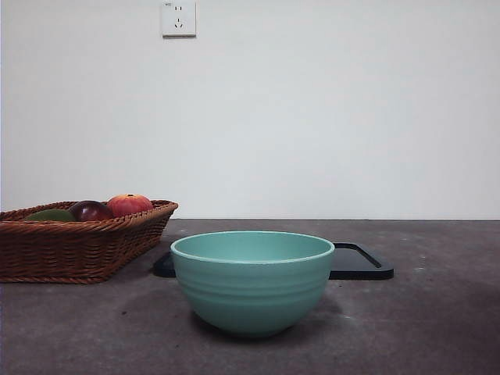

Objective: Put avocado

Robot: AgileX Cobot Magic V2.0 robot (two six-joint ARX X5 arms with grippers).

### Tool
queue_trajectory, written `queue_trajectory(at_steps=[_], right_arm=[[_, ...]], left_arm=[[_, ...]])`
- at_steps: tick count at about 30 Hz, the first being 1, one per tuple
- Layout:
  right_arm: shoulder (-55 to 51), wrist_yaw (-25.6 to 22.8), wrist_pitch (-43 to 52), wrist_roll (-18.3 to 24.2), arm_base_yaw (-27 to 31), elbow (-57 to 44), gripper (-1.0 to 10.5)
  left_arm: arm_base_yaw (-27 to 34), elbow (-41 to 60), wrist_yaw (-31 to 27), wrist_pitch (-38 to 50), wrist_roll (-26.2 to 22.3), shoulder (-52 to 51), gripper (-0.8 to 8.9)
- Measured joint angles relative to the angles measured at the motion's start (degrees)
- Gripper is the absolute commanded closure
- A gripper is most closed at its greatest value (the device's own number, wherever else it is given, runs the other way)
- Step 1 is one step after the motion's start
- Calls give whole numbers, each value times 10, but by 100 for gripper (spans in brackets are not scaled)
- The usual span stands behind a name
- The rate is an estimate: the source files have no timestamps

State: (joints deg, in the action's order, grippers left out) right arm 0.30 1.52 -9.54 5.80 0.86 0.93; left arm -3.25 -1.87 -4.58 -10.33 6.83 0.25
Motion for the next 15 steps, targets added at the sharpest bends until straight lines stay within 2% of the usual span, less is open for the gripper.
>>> queue_trajectory(at_steps=[5, 9, 15], right_arm=[[0, 0, 2, 0, 0, 0, 929], [0, 8, 26, -7, 0, 0, 929], [0, 58, 59, -100, 0, 0, 930]], left_arm=[[0, 0, 0, 0, 28, 0, 795], [0, 0, 0, 1, 32, 0, 797], [0, 0, 0, 5, 34, 0, 797]])
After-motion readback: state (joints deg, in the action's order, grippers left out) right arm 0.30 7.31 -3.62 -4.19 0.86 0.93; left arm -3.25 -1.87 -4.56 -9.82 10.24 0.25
